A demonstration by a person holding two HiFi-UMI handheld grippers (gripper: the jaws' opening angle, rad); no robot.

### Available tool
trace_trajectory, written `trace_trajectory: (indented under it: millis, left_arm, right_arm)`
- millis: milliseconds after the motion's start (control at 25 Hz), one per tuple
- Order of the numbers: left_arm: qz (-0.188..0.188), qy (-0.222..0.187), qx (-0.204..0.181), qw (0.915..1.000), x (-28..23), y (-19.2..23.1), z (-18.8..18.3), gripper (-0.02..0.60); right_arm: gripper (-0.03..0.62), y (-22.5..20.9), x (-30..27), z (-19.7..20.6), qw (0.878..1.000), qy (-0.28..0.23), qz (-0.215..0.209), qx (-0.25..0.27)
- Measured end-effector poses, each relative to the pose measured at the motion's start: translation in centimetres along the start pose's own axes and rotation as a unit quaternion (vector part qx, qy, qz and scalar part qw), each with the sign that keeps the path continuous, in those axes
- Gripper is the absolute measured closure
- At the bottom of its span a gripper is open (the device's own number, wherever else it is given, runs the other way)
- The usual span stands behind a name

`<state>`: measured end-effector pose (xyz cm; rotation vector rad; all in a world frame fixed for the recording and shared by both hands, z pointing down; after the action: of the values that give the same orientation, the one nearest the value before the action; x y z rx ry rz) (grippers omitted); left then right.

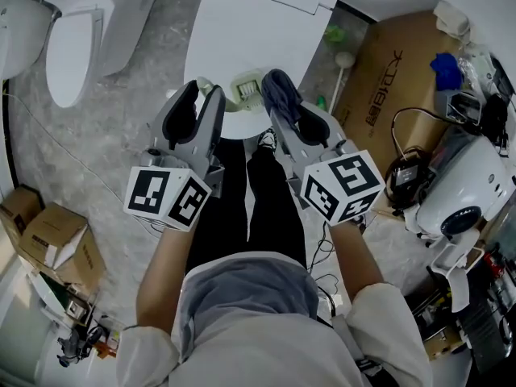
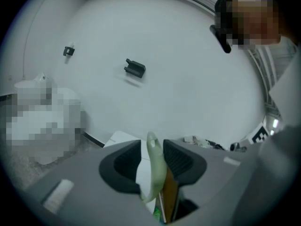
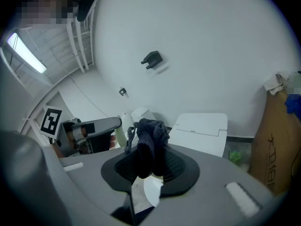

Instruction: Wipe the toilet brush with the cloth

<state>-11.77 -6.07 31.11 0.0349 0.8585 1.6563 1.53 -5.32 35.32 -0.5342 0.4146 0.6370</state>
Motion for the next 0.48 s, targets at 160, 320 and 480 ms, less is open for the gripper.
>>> trace_trajectory:
  millis: [160, 320, 480]
  left_arm:
    - [0.007, -0.009, -0.002, 0.9999, -0.2, 0.1, 0.4, 0.581]
    - [0.013, -0.019, 0.008, 0.9997, -0.4, 0.2, 0.5, 0.581]
    - [0.014, -0.026, 0.016, 0.9994, -0.4, 0.5, 0.5, 0.581]
  right_arm:
    - [0.522, -0.8, -1.7, 1.3, 1.000, 0.007, -0.003, -0.005]
    - [0.522, -1.8, -3.8, 2.8, 1.000, 0.017, -0.009, -0.017]
    - [0.522, -2.6, -6.3, 4.5, 0.999, 0.031, -0.021, -0.027]
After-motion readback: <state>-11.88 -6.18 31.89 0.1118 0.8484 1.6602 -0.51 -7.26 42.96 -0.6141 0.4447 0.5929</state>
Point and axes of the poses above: the fingertips, and each gripper's own axes: x backward along the fingers, y to its left, z out of its underside, the point moved 2 cm from there along x, backward along the fingers, and after that the axes turned 12 degrees about x, right-handed, at the moved point
